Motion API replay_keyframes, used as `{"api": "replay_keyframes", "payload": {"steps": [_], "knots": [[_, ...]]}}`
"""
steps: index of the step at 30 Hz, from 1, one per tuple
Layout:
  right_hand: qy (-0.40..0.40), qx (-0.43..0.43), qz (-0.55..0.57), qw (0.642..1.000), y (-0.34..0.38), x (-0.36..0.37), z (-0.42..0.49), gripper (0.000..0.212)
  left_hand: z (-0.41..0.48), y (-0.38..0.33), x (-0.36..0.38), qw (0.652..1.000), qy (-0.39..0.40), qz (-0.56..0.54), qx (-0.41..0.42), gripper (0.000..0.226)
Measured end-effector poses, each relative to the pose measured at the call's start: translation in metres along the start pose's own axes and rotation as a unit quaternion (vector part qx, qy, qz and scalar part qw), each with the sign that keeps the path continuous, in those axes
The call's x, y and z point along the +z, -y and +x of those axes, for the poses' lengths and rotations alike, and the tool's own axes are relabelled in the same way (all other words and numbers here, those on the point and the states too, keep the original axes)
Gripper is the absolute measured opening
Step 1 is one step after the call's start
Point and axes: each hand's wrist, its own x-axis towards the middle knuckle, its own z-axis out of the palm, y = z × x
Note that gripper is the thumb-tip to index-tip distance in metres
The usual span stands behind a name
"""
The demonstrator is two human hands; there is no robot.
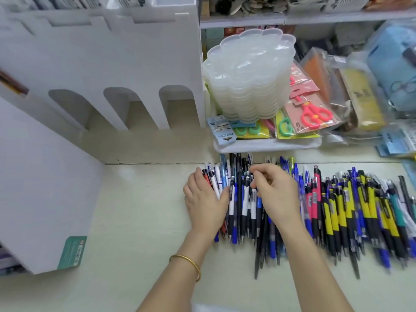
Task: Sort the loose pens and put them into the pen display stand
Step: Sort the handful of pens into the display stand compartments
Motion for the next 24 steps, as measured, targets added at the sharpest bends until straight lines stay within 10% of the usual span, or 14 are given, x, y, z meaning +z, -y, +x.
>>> {"api": "replay_keyframes", "payload": {"steps": [24], "knots": [[0.012,-0.020,-0.023,0.999,-0.0022,0.0018,-0.0038,0.019,0.0054,0.0026,-0.0070,1.000,0.006,-0.017,-0.020,0.083]]}}
